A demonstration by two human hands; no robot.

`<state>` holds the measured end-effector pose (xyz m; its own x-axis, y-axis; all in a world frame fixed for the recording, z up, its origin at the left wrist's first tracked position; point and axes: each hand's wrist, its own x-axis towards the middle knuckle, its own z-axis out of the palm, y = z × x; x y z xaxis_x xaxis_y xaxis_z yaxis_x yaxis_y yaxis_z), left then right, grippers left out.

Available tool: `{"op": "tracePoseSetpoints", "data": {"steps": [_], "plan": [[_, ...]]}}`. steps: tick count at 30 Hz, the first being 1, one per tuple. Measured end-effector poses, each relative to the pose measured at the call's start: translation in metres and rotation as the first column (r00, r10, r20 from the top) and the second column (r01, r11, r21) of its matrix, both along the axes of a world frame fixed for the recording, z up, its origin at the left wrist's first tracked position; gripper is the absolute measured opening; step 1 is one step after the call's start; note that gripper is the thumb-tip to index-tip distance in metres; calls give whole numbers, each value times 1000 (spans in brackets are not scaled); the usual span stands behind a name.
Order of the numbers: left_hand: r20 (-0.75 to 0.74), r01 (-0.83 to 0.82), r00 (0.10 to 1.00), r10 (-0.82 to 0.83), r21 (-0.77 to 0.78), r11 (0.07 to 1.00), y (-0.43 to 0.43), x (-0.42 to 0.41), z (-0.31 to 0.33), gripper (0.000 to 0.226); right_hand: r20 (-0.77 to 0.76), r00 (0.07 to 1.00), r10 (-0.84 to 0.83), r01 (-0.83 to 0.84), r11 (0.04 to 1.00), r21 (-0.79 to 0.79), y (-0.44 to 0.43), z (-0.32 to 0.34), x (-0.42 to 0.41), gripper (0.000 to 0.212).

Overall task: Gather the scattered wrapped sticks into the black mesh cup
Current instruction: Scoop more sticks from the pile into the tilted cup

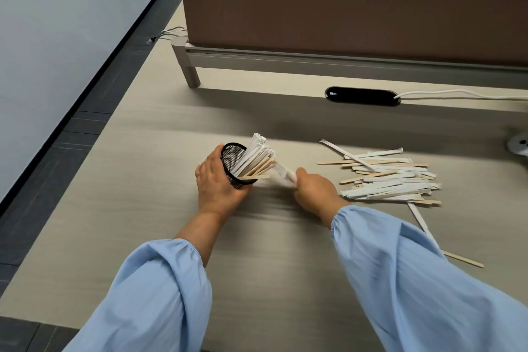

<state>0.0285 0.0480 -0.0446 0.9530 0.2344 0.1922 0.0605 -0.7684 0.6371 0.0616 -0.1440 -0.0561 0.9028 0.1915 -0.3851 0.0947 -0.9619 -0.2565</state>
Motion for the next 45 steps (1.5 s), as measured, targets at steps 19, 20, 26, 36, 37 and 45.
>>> {"op": "tracePoseSetpoints", "data": {"steps": [19, 20, 26, 36, 37, 45], "plan": [[102, 246, 966, -238, -68, 967, -108, 5, 14, 93, 100, 852, -514, 204, 501, 841, -33, 90, 4, 20], [99, 250, 965, -243, -60, 966, -113, 5, 13, 95, 95, 864, -494, 211, 526, 824, -39, 91, 3, 15], [104, 275, 959, -263, -136, 952, -143, 7, 21, 91, -56, 935, -349, 251, 545, 800, -71, 99, 2, 10], [156, 315, 945, -287, -207, 926, -176, 10, 29, 91, 262, 909, -323, 150, 842, 518, -116, 100, 15, 45], [167, 330, 939, -300, -198, 923, -178, 10, 28, 90, 211, 938, -276, 155, 877, 454, -119, 97, 16, 45], [180, 318, 935, -306, -40, 947, -191, 14, 21, 88, 87, 978, -189, 101, 798, 594, -142, 102, 16, 45]]}}
